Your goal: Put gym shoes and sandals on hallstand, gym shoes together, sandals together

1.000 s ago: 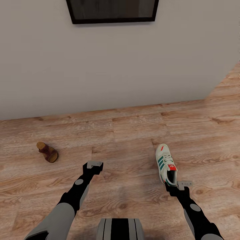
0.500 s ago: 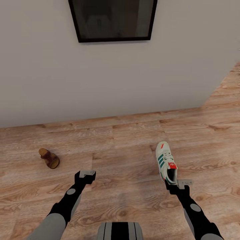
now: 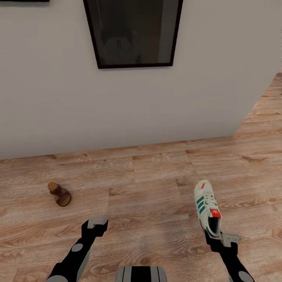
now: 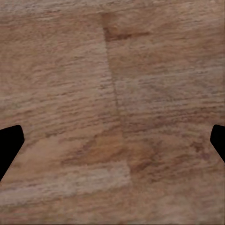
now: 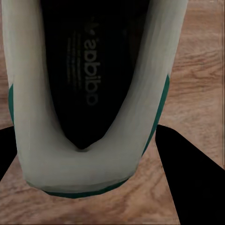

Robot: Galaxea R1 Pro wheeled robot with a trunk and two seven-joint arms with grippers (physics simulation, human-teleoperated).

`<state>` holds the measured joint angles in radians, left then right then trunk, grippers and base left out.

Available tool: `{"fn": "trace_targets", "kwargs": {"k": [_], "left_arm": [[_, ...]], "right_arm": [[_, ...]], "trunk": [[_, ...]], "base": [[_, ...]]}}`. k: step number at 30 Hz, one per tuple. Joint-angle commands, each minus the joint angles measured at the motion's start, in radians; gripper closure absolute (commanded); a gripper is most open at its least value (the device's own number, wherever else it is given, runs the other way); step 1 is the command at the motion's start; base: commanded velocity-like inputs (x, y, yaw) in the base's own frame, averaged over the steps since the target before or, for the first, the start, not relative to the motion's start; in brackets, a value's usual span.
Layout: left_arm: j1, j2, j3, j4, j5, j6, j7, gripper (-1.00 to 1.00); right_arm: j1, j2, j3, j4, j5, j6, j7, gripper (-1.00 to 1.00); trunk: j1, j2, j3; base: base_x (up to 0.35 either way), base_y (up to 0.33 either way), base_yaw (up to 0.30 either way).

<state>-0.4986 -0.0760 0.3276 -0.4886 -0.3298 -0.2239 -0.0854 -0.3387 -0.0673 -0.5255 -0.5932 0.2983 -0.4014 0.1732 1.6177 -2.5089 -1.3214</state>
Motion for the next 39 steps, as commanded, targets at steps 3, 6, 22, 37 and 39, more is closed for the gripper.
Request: {"fn": "trace_targets", "kwargs": {"k": [3,6,22,37,39], "left_arm": [[0.037,-0.001,0.028,0.007,-0.007,-0.063,-0.008,-1.00],[0.061,0.000,0.032,0.010,-0.008,-0.087,-0.008,-1.00],[0.196,0.032,0.132,0.038,-0.008,-0.208,-0.007,-1.00],[0.213,0.045,0.155,0.047,-0.009,-0.212,-0.008,-1.00],[0.213,0.045,0.155,0.047,-0.009,-0.212,-0.008,-1.00]], "right_arm": [[0.036,0.003,-0.023,0.000,0.006,-0.036,0.011,1.00],[0.054,0.002,-0.027,-0.001,0.006,-0.047,0.011,1.00],[0.131,0.009,-0.065,0.001,0.004,-0.147,0.010,1.00],[0.133,0.030,-0.067,0.022,0.004,-0.147,0.011,1.00],[0.133,0.030,-0.067,0.023,0.004,-0.147,0.010,1.00]], "trunk": [[-0.001,0.001,0.016],[-0.003,0.001,0.032],[-0.010,0.005,0.119],[-0.017,0.008,0.200],[-0.018,0.009,0.211]], "base": [[0.000,0.000,0.000],[0.000,0.000,0.000],[0.000,0.000,0.000],[0.000,0.000,0.000],[0.000,0.000,0.000]]}}
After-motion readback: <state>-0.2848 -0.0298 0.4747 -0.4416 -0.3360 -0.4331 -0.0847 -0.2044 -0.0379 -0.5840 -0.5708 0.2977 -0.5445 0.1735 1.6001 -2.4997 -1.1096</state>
